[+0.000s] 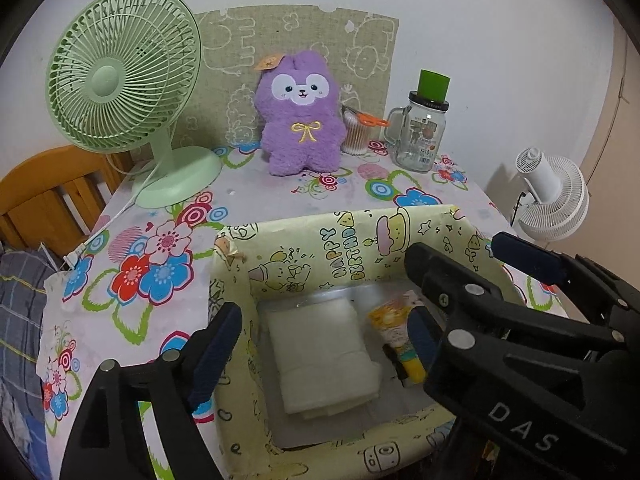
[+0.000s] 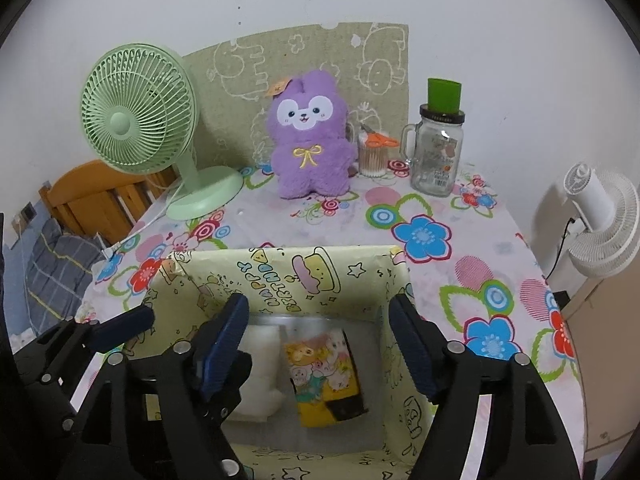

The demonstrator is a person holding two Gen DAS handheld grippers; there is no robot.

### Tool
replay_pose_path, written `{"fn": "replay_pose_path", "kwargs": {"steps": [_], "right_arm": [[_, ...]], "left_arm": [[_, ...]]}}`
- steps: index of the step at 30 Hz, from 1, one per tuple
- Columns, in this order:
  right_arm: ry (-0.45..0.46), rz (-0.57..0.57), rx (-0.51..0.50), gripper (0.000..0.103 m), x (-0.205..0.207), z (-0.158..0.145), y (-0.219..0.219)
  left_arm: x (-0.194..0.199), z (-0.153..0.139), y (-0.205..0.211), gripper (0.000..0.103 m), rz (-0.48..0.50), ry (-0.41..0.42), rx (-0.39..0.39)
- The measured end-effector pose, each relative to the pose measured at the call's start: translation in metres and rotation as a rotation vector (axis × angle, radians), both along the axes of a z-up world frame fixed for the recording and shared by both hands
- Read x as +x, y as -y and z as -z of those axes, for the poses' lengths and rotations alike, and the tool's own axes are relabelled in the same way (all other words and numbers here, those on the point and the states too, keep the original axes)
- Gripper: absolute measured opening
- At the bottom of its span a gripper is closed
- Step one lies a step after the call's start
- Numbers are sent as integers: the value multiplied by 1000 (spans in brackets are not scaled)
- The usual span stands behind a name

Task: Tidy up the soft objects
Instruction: 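Lower both items into the box and open both tools, then withdraw both tools from the box toward the remaining items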

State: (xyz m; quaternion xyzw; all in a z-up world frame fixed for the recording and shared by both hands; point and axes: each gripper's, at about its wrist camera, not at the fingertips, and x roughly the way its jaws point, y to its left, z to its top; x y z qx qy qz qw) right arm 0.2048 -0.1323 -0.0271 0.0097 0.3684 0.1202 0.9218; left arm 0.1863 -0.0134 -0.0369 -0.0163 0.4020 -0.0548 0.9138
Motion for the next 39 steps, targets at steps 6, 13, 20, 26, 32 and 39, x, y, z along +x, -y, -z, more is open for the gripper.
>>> {"fn": "replay_pose_path", "kwargs": {"steps": [6,13,20,26,32,39], "right_arm": [[0,3,2,77,-9,-5,4],[34,13,-5,84,-28,-15,7],[61,21,0,88,-45,-26,13],[85,29,-4,90,-61,-33,17],[92,28,-5,91,-72,-35,20],[116,28,-11,92,-88,-41,23]], "left_arm": [[-11,-7,0,93,-2,25,6],[-27,-16,3,95,3,51,4],[-45,-25,4,100,10,77,-8],[-59,-31,5,103,19,101,-5],[-72,-35,6,103,21,117,2],[-86,-40,7,103,18,132,10]]}}
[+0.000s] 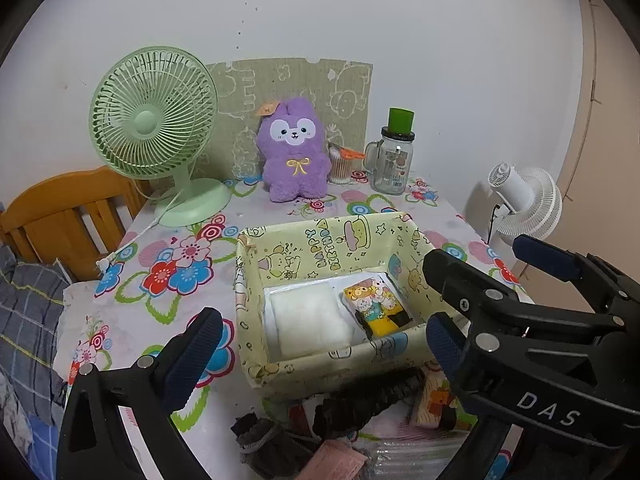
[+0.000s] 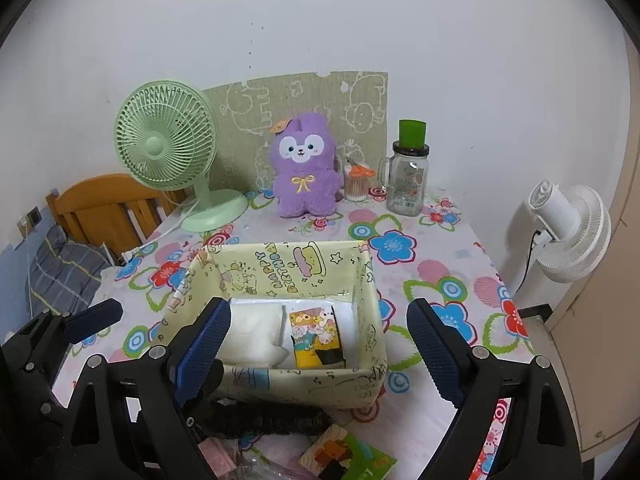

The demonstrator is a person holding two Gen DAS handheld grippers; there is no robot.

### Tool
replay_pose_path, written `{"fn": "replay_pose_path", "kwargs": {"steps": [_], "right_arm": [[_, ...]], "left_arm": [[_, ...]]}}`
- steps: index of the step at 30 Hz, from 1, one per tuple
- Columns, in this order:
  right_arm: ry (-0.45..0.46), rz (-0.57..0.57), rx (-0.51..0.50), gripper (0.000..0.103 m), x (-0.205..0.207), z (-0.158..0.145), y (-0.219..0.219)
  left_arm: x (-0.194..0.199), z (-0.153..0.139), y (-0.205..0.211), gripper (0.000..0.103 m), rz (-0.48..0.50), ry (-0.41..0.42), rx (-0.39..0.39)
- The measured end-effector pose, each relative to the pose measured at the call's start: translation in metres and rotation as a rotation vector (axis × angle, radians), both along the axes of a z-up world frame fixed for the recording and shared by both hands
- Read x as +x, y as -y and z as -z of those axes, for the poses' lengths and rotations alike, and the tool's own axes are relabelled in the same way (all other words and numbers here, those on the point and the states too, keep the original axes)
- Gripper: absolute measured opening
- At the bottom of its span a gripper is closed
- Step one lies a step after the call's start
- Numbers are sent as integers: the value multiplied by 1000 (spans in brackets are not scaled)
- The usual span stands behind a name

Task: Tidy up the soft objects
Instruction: 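Withdraw both tools from the box toward the remaining items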

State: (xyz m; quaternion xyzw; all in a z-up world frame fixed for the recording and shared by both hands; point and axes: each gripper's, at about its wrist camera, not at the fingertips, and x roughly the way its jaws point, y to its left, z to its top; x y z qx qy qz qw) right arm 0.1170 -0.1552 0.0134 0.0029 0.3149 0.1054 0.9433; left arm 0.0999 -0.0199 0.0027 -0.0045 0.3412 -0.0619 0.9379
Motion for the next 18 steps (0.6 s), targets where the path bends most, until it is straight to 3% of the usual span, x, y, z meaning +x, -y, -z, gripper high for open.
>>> {"fn": "replay_pose_path", "kwargs": {"steps": [18], "right_arm": [[40,19,-8,94,-44,-5,13]], "left_arm": [[-39,-2,4,103,13,14,-7]]}}
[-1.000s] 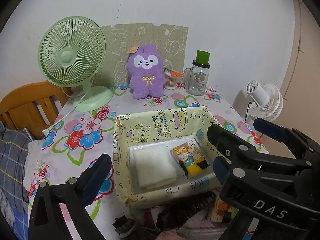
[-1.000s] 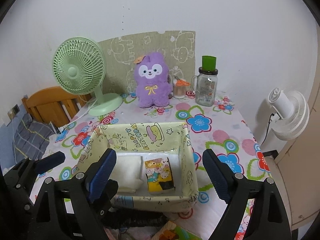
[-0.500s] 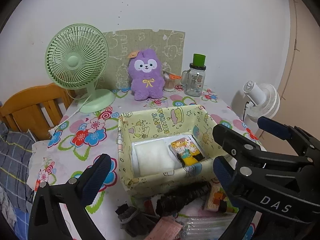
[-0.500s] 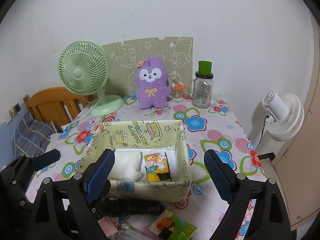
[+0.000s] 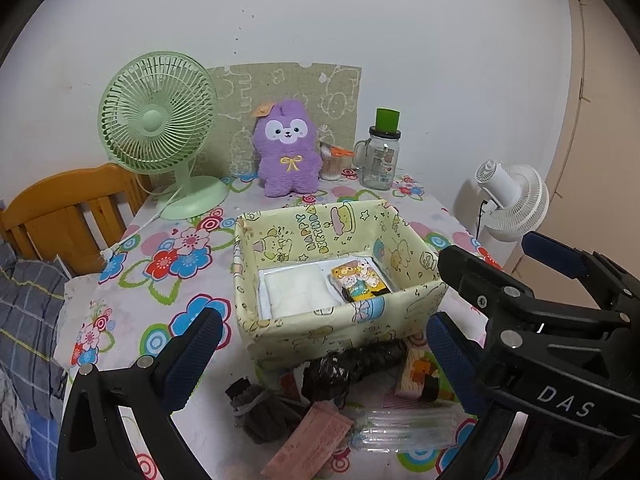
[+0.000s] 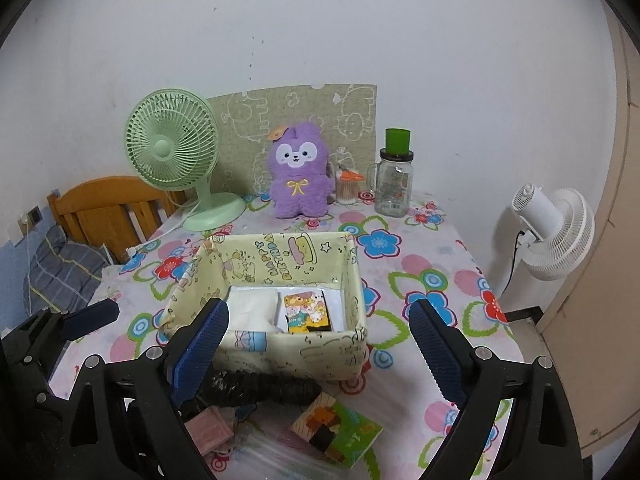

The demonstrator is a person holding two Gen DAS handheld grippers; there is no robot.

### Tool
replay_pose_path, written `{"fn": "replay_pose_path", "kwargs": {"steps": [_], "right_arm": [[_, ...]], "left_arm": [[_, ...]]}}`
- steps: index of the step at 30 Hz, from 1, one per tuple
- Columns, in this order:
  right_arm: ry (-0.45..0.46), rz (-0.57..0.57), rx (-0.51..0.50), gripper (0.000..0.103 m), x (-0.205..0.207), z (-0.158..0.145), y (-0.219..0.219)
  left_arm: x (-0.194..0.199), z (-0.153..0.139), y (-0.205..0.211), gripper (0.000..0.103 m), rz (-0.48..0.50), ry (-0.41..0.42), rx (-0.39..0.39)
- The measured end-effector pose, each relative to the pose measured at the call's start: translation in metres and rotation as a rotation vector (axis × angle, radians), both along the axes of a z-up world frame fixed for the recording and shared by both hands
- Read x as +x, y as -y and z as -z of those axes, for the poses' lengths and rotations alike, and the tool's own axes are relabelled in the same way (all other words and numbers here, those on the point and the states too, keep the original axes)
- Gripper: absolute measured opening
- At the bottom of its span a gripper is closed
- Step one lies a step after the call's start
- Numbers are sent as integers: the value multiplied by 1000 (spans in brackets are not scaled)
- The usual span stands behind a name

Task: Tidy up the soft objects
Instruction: 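Withdraw both tools from the box toward the remaining items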

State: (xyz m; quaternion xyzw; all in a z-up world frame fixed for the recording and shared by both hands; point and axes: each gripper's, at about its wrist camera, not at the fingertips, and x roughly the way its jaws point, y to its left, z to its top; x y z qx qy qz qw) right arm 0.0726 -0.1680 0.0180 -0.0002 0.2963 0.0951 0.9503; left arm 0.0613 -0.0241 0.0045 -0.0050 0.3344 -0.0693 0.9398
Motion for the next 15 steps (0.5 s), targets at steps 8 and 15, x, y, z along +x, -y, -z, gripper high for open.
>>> {"fn": "replay_pose_path", "kwargs": {"steps": [8,15], "right_arm": [[3,-3,0,94,-17,3,0],[4,-3,0,96,-26,7,0]], "left_arm": [[-13,2,-1,103,-3,5,5],[-26,8,-4,103,-9,4,-2]]}}
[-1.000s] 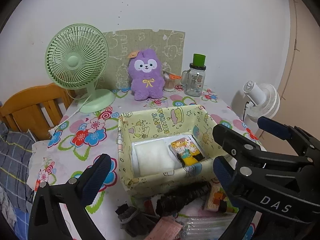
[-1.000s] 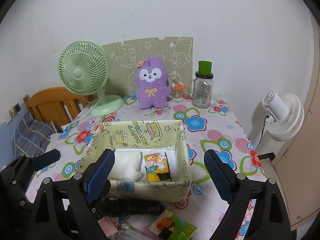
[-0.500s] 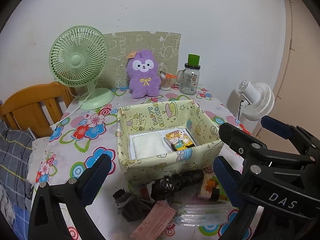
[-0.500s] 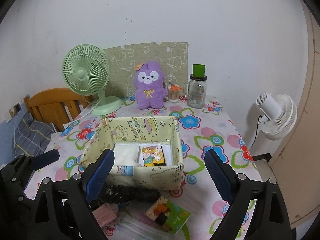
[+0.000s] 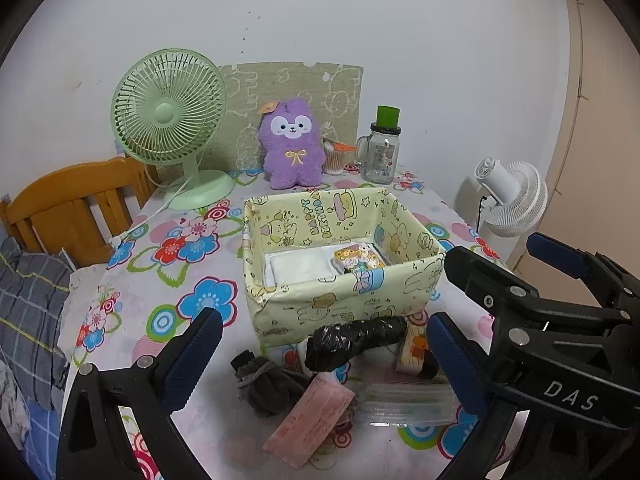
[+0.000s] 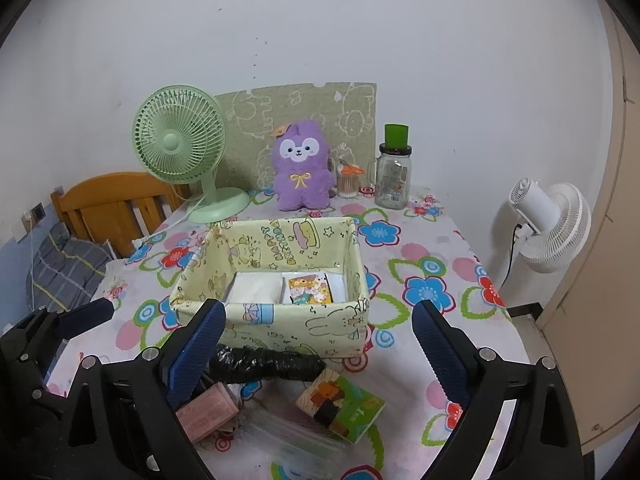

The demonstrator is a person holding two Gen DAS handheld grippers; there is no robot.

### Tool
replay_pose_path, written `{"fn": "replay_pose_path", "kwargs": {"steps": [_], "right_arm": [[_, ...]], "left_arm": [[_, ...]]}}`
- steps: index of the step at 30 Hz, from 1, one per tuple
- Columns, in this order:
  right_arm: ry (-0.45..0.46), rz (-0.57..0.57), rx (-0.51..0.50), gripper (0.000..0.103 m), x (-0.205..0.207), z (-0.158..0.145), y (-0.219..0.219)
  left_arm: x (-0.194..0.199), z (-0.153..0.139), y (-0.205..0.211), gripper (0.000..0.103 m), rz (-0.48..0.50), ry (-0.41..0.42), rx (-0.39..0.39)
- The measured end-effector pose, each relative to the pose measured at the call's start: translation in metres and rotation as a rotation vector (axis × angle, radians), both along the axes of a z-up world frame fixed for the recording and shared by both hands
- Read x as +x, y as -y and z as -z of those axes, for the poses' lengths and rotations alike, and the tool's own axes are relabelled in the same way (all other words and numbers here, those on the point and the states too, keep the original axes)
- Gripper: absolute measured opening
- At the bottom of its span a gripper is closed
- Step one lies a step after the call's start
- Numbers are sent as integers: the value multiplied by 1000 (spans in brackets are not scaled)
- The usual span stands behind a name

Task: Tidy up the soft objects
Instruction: 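Withdraw both tools from the box toward the remaining items, then grasp the pink paper packet with the left tool while the right tool grasps the green tissue pack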

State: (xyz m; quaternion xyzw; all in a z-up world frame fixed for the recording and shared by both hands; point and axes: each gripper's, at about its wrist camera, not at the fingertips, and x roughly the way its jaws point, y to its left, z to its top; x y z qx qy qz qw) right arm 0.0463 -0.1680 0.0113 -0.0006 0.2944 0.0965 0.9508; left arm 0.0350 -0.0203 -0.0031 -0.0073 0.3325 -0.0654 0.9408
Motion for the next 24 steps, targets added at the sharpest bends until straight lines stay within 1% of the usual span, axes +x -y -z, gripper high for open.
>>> {"fn": "replay_pose_path", "kwargs": {"steps": [15,18,24], "right_arm": [[-16,-5,-13,96,-11,19,1],[-17,-5,-13,96,-13,24,0],[-35,-18,-3,96,-12,37,0]], "left_arm": [[-11,20,1,103,-7,-8,-19],[-13,27,3,103,-39,-9,-6],[-17,39,8,103,-53,-3,18]]}}
